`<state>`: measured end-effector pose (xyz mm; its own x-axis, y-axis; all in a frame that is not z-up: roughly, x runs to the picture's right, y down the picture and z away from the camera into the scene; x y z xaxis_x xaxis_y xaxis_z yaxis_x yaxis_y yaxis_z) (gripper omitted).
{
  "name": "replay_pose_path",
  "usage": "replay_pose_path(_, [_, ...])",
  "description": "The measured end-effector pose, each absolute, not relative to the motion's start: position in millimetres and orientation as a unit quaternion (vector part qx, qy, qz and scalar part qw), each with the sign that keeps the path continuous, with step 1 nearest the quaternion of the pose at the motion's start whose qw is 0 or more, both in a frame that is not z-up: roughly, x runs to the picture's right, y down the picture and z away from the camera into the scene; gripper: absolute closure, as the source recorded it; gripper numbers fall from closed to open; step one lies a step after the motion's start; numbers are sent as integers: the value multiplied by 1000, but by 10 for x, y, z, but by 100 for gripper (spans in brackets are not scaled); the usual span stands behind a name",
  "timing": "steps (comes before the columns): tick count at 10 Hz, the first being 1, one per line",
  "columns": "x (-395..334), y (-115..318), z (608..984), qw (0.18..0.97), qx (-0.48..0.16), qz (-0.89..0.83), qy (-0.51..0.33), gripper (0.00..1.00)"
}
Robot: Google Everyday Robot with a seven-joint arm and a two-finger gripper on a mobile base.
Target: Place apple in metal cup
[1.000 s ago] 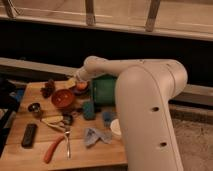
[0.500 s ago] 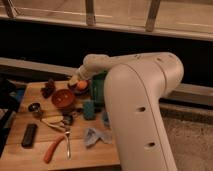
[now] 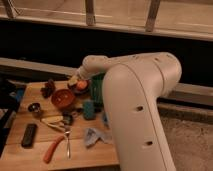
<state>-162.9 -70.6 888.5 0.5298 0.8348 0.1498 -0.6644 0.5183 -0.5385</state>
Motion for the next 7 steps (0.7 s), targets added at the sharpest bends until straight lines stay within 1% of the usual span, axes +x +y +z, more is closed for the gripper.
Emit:
replay_pose_path(5, [-1574,-574,9267,836,-229,461,-191,31])
replay_pose_path(7, [-1491,-531,9357,833,-233,469,-180,31])
